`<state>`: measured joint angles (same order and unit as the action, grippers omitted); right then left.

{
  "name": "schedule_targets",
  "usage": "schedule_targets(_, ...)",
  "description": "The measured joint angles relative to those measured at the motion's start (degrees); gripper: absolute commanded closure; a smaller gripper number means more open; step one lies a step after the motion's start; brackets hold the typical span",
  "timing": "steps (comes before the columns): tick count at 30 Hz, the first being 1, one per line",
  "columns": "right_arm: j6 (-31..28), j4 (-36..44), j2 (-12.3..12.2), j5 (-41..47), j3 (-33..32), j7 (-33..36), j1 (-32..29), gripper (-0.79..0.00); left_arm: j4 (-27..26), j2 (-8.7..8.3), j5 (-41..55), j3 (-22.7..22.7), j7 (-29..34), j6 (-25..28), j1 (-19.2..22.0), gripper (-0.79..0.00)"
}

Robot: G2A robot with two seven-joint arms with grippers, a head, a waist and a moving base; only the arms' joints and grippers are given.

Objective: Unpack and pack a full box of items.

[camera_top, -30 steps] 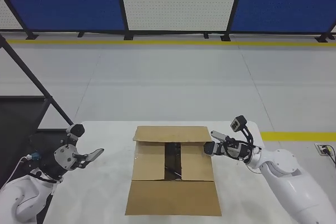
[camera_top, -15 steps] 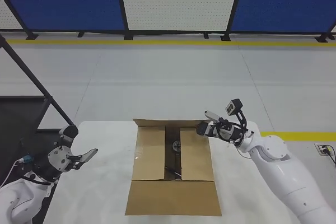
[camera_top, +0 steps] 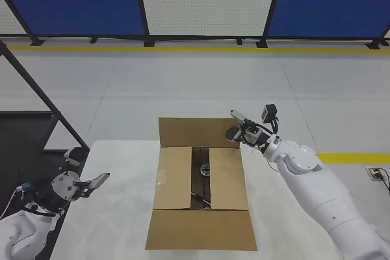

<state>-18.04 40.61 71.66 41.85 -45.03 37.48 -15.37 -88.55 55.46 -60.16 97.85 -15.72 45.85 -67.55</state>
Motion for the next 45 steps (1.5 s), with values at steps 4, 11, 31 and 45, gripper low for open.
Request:
schedule_targets(4,0.4,-0.5,0.2,0.1,0.1,-0.4,0.1,-0.785,0.2,0.00,0.1,-0.3,0.3,0.0,0.2,-0.785)
schedule_targets(11,0.4,-0.5,0.2,0.1,0.1,-0.4,0.1,-0.785,0.8,-0.04,0.3,-0.4,0.5,0.1,0.4,-0.785)
schedule_targets(31,8.9,-0.6,3.1,-2.8,-0.2,-14.6,0.4,-0.785,-0.6,-0.12,-0.2,-1.8,1.4,0.9,0.3,-0.785)
schedule_targets(45,11.4,-6.5,7.8,-9.5,3.4,-20.5,3.4,-0.785,-0.2,-0.11,0.1,-1.1,0.1,0.1,-1.0,-0.785)
